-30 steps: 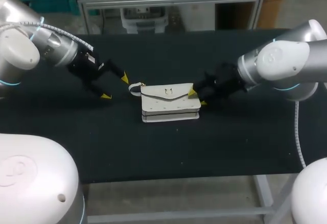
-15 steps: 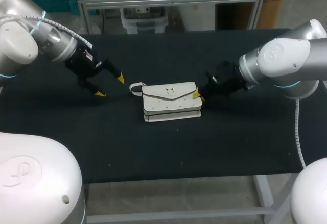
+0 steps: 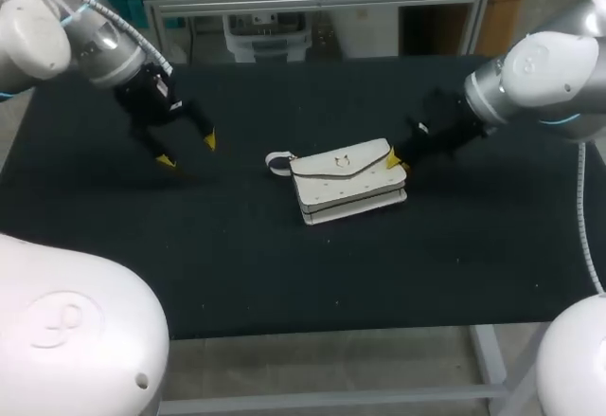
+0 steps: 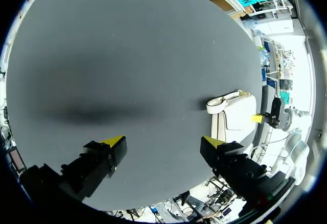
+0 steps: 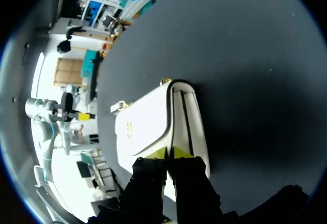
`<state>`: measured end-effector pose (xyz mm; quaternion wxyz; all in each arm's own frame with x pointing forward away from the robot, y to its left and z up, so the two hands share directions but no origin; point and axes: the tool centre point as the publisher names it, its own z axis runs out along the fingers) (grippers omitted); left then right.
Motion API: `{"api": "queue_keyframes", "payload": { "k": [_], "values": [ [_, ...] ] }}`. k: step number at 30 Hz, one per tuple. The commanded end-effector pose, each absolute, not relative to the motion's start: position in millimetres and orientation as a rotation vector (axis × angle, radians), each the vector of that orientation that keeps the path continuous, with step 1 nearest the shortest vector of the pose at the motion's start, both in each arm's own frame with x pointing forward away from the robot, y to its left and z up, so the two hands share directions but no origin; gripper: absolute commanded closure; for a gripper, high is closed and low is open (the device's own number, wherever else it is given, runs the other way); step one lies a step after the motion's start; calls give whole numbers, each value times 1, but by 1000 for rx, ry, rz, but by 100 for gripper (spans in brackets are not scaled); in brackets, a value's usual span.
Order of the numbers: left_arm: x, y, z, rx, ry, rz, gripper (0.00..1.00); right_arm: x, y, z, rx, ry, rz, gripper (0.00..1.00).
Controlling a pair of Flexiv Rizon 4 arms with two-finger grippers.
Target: Pick up the bag, open it, inspect its contents, close it, and place it on the opposite side
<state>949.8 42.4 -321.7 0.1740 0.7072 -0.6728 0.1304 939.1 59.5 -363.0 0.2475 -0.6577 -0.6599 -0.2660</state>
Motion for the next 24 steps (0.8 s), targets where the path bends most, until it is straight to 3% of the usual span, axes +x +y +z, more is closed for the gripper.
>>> {"api": "queue_keyframes", "payload": {
  "k": [1, 13, 24],
  "values": [
    [955, 39, -319, 2014, -1925, 314, 0, 943, 55, -360, -1771, -1795, -705, 100],
    [955, 39, -319, 2014, -1925, 314, 0, 943, 55, -360, -1771, -1795, -705, 100],
    [973, 79, -313, 2108, -1917, 303, 0, 1003, -40, -334, -1856, -1735, -1013, 100]
  ]
}}
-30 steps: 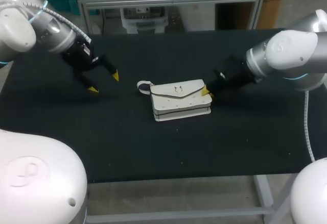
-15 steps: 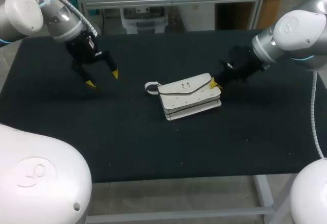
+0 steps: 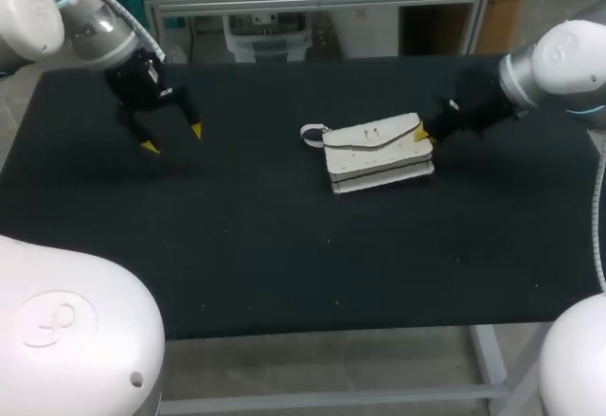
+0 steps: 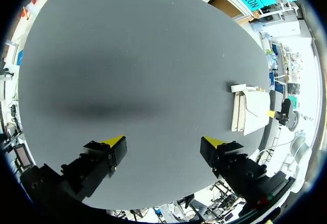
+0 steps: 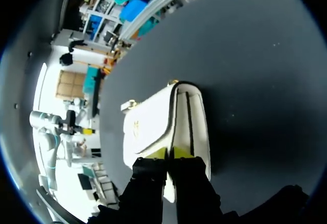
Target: Pick up the bag, open it, inspect its contents, close it, and place it on the opposite side
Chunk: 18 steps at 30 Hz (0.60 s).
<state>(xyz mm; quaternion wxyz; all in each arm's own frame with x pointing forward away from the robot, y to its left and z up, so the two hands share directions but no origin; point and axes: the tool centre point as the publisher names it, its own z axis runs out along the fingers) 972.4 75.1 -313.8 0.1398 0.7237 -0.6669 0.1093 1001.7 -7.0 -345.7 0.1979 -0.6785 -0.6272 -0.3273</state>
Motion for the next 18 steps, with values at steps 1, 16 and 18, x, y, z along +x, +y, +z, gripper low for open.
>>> {"api": "queue_keyframes", "payload": {
  "k": [1, 16, 18],
  "values": [
    [973, 81, -314, 2102, -1922, 299, 0, 1010, -50, -331, -1876, -1744, -1023, 100],
    [993, 105, -315, 2191, -1895, 205, 0, 1070, -152, -328, -1851, -1767, -992, 100],
    [995, 108, -314, 2194, -1901, 195, 0, 1079, -171, -330, -1847, -1775, -983, 100]
  ]
}}
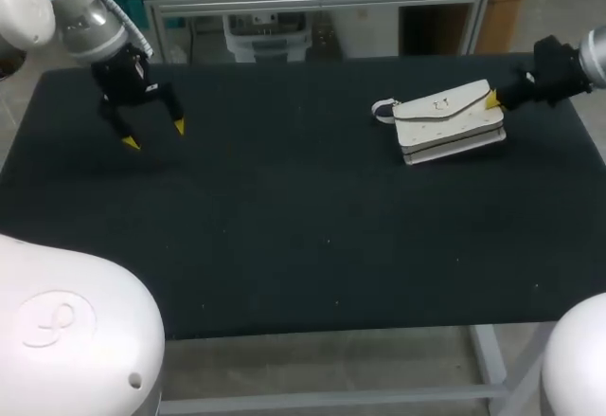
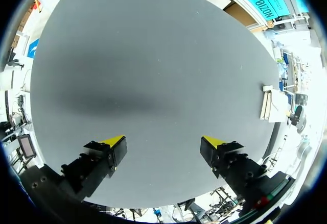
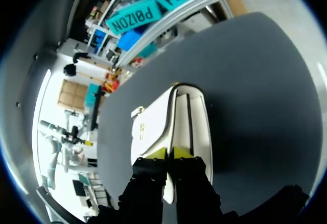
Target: Pick up the bag, open it, inspect its contents, close it, and place it on the opposite side
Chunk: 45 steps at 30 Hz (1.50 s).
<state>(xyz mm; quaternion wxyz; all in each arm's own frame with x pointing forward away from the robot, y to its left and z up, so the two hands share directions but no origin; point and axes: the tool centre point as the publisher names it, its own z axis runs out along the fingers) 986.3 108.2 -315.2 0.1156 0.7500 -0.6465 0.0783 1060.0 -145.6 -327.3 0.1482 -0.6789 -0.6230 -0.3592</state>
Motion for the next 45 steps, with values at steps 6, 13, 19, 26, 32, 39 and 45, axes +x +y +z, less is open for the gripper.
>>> {"api": "queue_keyframes", "payload": {
  "k": [6, 13, 19, 26, 32, 39, 45],
  "values": [
    [1001, 118, -313, 2142, -1974, 212, 0, 1100, -214, -337, -1824, -1736, -995, 100],
    [1006, 134, -308, 2111, -2036, 187, 0, 1122, -256, -337, -1831, -1720, -1017, 100],
    [1013, 139, -305, 2170, -1995, 144, 0, 1143, -284, -347, -1812, -1716, -1008, 100],
    [1017, 141, -306, 2195, -1964, 121, 0, 1161, -301, -353, -1816, -1720, -981, 100],
    [1019, 141, -306, 2210, -1947, 112, 0, 1169, -311, -354, -1811, -1727, -941, 100],
    [1019, 141, -308, 2215, -1935, 109, 0, 1173, -318, -360, -1795, -1714, -913, 100],
    [1018, 139, -309, 2207, -1941, 106, 0, 1176, -321, -367, -1797, -1709, -892, 100]
  ]
}}
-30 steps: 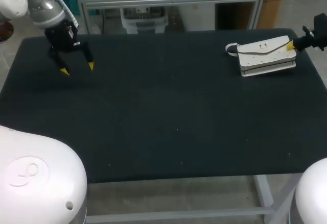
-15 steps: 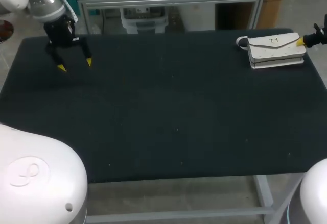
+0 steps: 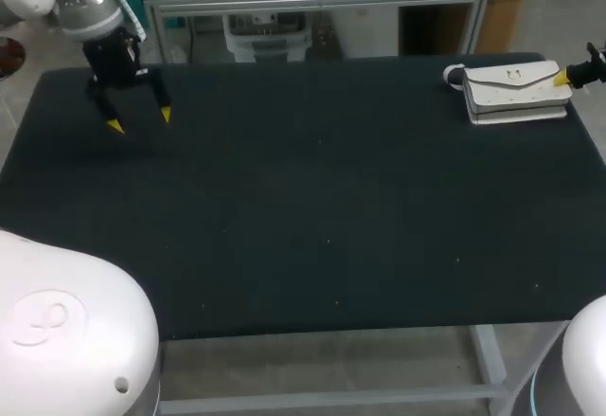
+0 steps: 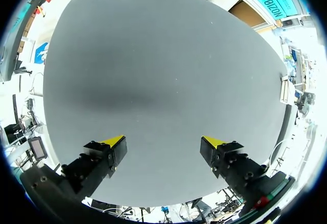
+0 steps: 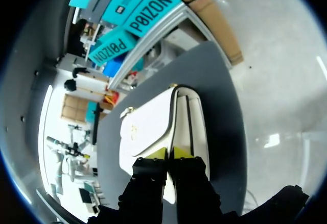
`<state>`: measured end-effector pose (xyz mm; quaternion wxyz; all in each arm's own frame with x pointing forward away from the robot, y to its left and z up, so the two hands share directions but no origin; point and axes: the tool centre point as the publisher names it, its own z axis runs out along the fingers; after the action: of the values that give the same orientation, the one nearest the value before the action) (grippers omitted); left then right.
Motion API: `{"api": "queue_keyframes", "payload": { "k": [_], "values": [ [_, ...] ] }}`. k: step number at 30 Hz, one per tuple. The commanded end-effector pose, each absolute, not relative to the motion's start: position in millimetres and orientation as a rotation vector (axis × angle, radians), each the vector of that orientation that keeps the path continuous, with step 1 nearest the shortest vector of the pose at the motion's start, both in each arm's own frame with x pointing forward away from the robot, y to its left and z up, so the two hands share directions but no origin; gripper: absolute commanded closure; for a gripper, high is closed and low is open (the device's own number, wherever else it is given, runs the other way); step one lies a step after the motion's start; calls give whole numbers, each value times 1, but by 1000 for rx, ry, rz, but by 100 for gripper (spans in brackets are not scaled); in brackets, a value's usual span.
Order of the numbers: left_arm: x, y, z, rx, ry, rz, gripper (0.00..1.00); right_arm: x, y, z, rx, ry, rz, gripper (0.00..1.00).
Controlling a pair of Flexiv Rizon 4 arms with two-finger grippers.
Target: Pick up the bag, open it, inspect its contents, close it, and place it on the opposite side
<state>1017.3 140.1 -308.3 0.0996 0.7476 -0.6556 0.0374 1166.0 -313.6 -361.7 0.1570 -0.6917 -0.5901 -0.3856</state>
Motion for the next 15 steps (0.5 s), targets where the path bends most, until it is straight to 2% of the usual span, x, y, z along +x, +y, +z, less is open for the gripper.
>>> {"api": "queue_keyframes", "payload": {
  "k": [1, 3, 4, 5, 8, 9, 15],
  "values": [
    [1018, 139, -309, 2206, -1942, 106, 0, 1178, -322, -368, -1797, -1707, -889, 100],
    [1018, 139, -309, 2203, -1945, 106, 0, 1180, -324, -370, -1800, -1697, -883, 100],
    [1017, 139, -309, 2202, -1946, 105, 0, 1181, -325, -371, -1801, -1693, -881, 96],
    [1017, 139, -308, 2202, -1950, 104, 0, 1182, -325, -372, -1801, -1691, -879, 77],
    [1016, 139, -307, 2212, -1963, 107, 0, 1183, -327, -373, -1815, -1685, -863, 56],
    [1016, 139, -306, 2219, -1968, 120, 0, 1183, -327, -373, -1817, -1686, -860, 0],
    [1015, 142, -304, 2234, -1968, 156, 0, 1174, -333, -360, -1859, -1693, -841, 0]
  ]
}}
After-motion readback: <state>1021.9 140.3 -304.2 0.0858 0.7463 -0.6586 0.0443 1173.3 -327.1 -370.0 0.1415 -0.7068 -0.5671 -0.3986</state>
